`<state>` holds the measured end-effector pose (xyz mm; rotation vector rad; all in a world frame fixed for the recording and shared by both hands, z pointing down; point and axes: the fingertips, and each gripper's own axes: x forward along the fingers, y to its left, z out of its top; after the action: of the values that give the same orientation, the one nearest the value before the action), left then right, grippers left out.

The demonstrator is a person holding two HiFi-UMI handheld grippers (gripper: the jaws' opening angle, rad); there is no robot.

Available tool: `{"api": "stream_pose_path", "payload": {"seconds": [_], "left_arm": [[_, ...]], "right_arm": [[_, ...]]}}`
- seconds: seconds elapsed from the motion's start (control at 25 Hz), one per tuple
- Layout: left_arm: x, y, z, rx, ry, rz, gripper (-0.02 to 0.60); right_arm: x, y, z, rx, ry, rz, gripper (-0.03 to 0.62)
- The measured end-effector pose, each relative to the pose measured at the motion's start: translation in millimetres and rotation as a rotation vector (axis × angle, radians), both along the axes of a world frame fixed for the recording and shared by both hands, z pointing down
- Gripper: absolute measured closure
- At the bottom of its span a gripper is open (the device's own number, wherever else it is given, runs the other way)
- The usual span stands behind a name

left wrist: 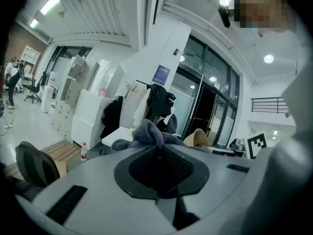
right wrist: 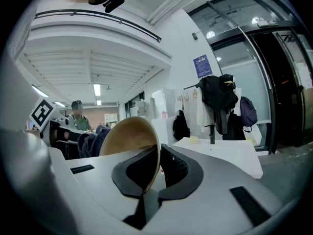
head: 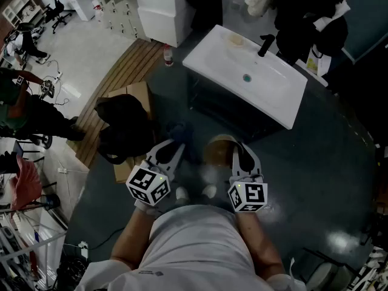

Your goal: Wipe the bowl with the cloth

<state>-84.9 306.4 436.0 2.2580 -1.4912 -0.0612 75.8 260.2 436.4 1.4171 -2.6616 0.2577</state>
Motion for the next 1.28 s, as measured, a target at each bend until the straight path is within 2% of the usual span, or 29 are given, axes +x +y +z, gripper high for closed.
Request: {"api": "stream_pose_path", "payload": {"seconds": [0.32, 0.56, 0.72, 1.04, 1.28], "left_arm": [[37.8, -8.6, -3.2, -0.004, -0.023, 0.01, 0.537], [66.5, -16.7, -1.7, -0.009, -0.049, 0.02, 0.537], [79.3, -16.5, 6.9, -0.035, -0.063, 0.026, 0.537], [79.9, -33.3, 22.4, -0.052, -0.074, 0.01, 0.537], [75.1, -73.2, 27.0, -0.034, -0.06, 0.031, 0.537]], "right_arm": [[37.2, -10.3, -3.2, 0.005, -0.019, 0.008, 0.563], [71.3, -20.9, -0.4, -0.016, -0.114, 0.053, 0.562], [88.1, -26.3, 9.7, -0.048, -0.129, 0.079, 0.562], [104.5, -49.2, 21.6, -0.054, -0.113, 0.091, 0.562], [103.6, -83.0, 23.2, -0.037, -0.085, 0.11, 0.562]]}}
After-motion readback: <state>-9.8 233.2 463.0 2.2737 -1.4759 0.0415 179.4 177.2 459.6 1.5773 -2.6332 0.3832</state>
